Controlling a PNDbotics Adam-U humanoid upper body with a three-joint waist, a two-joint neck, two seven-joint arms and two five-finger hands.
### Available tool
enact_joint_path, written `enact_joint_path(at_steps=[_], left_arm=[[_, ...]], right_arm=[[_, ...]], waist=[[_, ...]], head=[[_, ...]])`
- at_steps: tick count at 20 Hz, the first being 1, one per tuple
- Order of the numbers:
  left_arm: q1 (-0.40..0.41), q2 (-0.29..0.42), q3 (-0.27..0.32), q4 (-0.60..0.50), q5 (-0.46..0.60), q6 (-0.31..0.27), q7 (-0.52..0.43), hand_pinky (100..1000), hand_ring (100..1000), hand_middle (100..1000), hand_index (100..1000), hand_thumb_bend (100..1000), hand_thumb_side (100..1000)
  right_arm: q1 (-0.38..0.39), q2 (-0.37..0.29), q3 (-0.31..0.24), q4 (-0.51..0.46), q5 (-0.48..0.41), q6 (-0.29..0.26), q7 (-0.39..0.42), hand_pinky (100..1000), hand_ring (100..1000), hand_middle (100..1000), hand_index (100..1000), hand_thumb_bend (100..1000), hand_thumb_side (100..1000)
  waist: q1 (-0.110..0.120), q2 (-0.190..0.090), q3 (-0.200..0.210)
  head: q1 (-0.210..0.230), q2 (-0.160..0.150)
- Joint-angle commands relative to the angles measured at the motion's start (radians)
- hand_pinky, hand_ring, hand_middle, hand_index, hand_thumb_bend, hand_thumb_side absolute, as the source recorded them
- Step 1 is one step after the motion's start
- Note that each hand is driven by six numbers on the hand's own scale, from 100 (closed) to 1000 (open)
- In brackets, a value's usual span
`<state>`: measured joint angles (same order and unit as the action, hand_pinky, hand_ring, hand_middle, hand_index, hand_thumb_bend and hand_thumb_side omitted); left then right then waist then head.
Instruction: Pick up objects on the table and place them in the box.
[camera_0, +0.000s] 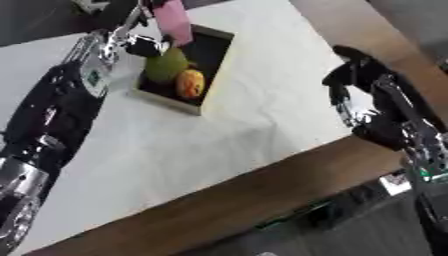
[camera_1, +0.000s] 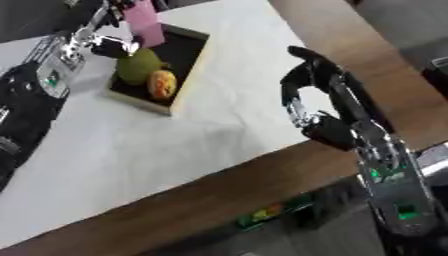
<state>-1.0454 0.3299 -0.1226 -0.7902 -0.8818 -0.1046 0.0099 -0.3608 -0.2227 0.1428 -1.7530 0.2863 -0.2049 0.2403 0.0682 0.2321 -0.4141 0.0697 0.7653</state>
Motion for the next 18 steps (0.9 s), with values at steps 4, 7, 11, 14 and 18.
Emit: enact_joint_path(at_steps=[4, 7, 11, 14, 18], left_arm=[[-0.011, -0.005, -0.023, -0.026, -0.031, -0.044, -0.017, 650, 624, 692, 877, 402, 468], [-0.007, 0.002, -0.028, -0.044, -0.042, -0.060, -0.026, 671, 653, 742, 909, 483, 569], [0.006, 0.028, -0.046, -0.088, -0.031, -0.082, -0.041, 690, 678, 790, 926, 493, 584], [0.022, 0.058, -0.058, -0.144, 0.005, -0.091, -0.055, 683, 664, 772, 915, 463, 571], [0.049, 0.100, -0.075, -0.232, 0.088, -0.087, -0.081, 674, 656, 764, 906, 416, 572]], right_arm=[[-0.016, -0.001, 0.000, -0.015, -0.010, -0.002, 0.003, 717, 697, 603, 945, 100, 586], [-0.015, -0.001, -0.001, -0.014, -0.010, -0.001, 0.002, 717, 697, 603, 945, 100, 585], [-0.011, -0.002, -0.004, -0.013, -0.008, -0.001, 0.001, 717, 697, 602, 945, 100, 585], [-0.006, -0.004, -0.008, -0.012, -0.005, 0.000, -0.002, 717, 696, 602, 945, 100, 585], [-0.002, -0.006, -0.011, -0.010, -0.002, 0.000, -0.004, 717, 697, 602, 945, 100, 584]], waist=[[-0.005, -0.015, -0.008], [-0.005, -0.017, -0.007], [-0.004, -0.023, 0.007], [-0.006, -0.027, 0.023], [-0.009, -0.032, 0.049]], head=[[0.003, 0.005], [0.002, 0.005], [-0.007, 0.005], [-0.018, 0.005], [-0.028, 0.005]])
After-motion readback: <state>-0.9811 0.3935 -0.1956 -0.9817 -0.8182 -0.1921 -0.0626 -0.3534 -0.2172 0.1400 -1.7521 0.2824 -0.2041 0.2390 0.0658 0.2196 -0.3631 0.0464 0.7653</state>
